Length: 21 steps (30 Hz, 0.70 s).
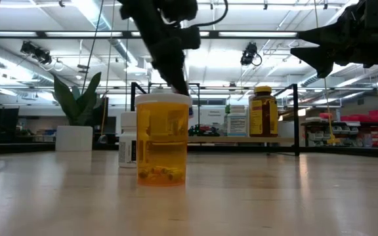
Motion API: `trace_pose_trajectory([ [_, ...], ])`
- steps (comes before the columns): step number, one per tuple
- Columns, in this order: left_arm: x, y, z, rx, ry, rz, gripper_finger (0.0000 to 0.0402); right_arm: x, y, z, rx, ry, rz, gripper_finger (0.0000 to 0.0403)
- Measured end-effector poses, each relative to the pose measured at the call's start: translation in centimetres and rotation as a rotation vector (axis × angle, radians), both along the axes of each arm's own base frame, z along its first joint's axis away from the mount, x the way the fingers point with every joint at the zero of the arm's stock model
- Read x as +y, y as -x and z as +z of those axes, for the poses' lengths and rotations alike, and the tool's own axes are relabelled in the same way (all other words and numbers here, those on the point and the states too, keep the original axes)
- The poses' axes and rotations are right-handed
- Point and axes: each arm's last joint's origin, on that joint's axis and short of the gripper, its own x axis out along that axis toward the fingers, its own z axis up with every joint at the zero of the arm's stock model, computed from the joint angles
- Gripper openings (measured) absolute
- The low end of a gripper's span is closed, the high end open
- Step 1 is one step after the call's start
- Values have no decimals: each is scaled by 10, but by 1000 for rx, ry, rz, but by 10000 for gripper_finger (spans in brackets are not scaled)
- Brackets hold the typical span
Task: Pick and place medicine bottles onto shelf by color
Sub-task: Put the pink medicine bottle on the shelf
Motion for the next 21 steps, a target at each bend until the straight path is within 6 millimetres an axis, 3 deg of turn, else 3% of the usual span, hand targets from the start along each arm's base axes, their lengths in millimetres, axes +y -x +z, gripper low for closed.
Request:
trace_pose_trajectory([
  [13,72,-31,23,-33,-63,78,185,0,0,0,0,0,0,265],
  [21,118,-41,15,-16,-81,143,182,0,0,0,0,0,0,265],
])
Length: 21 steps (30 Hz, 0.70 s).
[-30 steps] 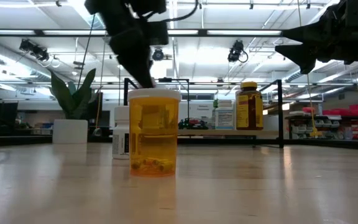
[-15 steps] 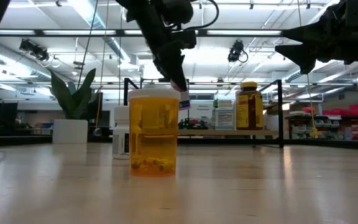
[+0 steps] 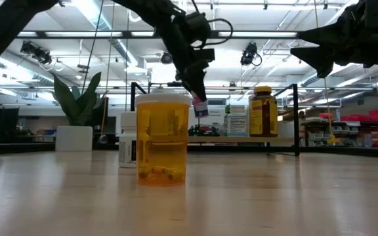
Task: Pick and place medicine bottles onto shelf by color
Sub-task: Put the pink medicine bottle on the shelf
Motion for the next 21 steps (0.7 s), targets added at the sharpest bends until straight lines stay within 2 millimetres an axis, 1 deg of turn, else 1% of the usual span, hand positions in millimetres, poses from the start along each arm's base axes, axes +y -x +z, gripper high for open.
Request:
trace_pose_trajectory([
  [6,27,-4,-8,14,-4,31,181,0,0,0,0,0,-1,265],
  [12,50,2,-14,45,21,77,183,0,0,0,0,0,0,265],
  [16,59,4,-21,53,49,83,182,0,0,0,0,0,0,265],
  [21,61,2,-32,74,64,82,183,0,0,0,0,0,0,265],
])
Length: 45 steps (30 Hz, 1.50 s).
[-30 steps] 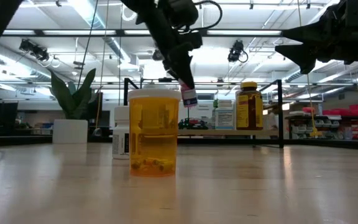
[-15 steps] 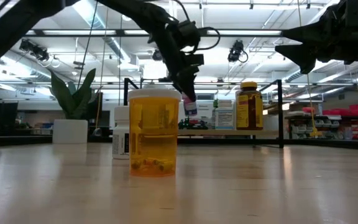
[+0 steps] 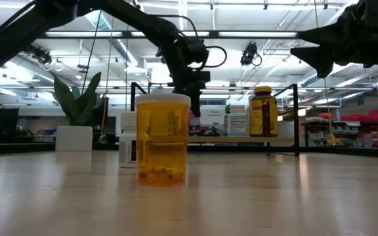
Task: Pick and place medicine bottles onto shelf by color
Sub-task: Put the pink medicine bottle on the shelf, then put the left orange medicine bottle on the shelf
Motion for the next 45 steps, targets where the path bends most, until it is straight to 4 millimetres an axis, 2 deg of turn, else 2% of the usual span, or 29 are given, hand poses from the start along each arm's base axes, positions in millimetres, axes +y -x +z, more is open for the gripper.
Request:
trace_pose_trajectory([
  [8,0,0,-3,11,8,-3,191,0,0,0,0,0,0,265],
  [16,-2,1,-4,30,27,-18,239,0,0,0,1,0,0,265],
  [21,-2,1,-4,34,22,-27,255,0,0,0,0,0,0,265],
  [35,-8,-8,0,86,-161,-153,259,0,0,0,0,0,0,265],
  [40,-19,-10,17,81,-238,-169,259,0,0,0,0,0,0,265],
  [45,-42,-9,49,-15,-252,-161,257,0,0,0,0,0,0,265],
])
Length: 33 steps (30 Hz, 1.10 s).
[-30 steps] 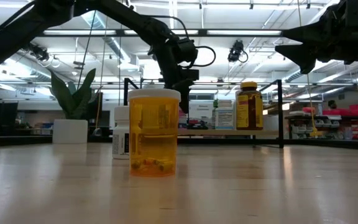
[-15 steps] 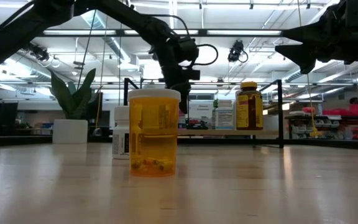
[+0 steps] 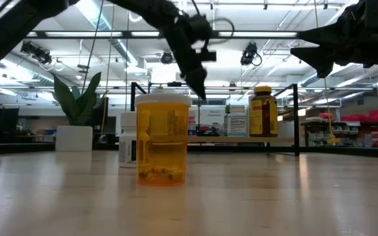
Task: Pick and place medicine bottles onto shelf by color
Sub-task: Put the left orange medicine bottle on the shelf
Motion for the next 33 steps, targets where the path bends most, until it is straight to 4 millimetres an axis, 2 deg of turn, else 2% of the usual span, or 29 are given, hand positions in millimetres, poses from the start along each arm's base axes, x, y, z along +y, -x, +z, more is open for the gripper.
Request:
trace_pose_trajectory([
  [5,-37,0,26,-57,28,-39,235,0,0,0,0,0,0,265],
  [9,-74,-2,31,-11,61,-103,207,0,0,0,0,0,0,265],
  [14,-115,-5,21,80,103,-179,175,0,0,0,0,0,0,265],
  [19,-149,0,-13,202,128,-249,156,0,0,0,0,0,0,265],
  [27,-185,32,-16,134,131,-292,136,0,0,0,2,-1,-1,265],
  [33,-196,68,-13,34,144,-284,133,0,0,0,-1,-1,-3,265],
])
